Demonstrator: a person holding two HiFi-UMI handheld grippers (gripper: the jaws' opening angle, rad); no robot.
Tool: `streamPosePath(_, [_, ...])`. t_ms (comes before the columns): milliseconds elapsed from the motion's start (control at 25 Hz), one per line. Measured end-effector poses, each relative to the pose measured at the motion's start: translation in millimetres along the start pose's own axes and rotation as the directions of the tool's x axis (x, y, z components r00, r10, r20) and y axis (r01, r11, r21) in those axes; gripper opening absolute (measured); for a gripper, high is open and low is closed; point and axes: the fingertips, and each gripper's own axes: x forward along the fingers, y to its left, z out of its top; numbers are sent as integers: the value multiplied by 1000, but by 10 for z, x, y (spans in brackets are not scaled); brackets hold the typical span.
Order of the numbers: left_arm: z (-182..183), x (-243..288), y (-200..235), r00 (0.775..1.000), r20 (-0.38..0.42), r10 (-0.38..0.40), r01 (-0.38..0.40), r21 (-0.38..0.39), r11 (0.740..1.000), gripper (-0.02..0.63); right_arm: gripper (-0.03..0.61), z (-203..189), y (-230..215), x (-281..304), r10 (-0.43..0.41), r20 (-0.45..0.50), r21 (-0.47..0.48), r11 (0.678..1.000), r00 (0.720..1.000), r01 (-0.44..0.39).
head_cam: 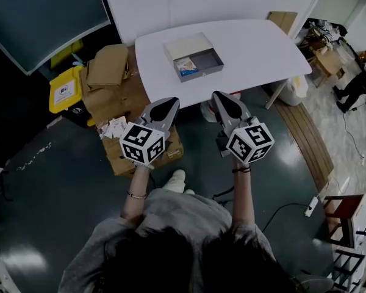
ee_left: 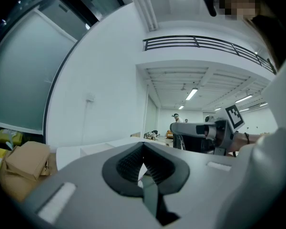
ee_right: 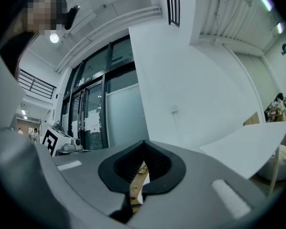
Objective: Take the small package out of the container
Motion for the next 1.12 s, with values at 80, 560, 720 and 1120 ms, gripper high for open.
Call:
streamPosePath(80, [-17,52,33,1000,-3,-3,3,2,1000,-8,12,-32,-49,34,-3,1,9,1000,1000,3])
streamPosePath(560, [25,695,426,999,3,-37,37,-13,999,-8,12,-62,-539,539,-25,1,33,999,1000,25])
streamPosePath(720, [0,894,559,999,-4,-52,52,-16,999,-8,12,-88,-702,729,-34,-1,39,999,999,34])
streamPosePath(1120, [-138,1255,698,995,-30,-93,92,-45,995,-8,12,-178,-981,956,-71,-33,29,997,997,72])
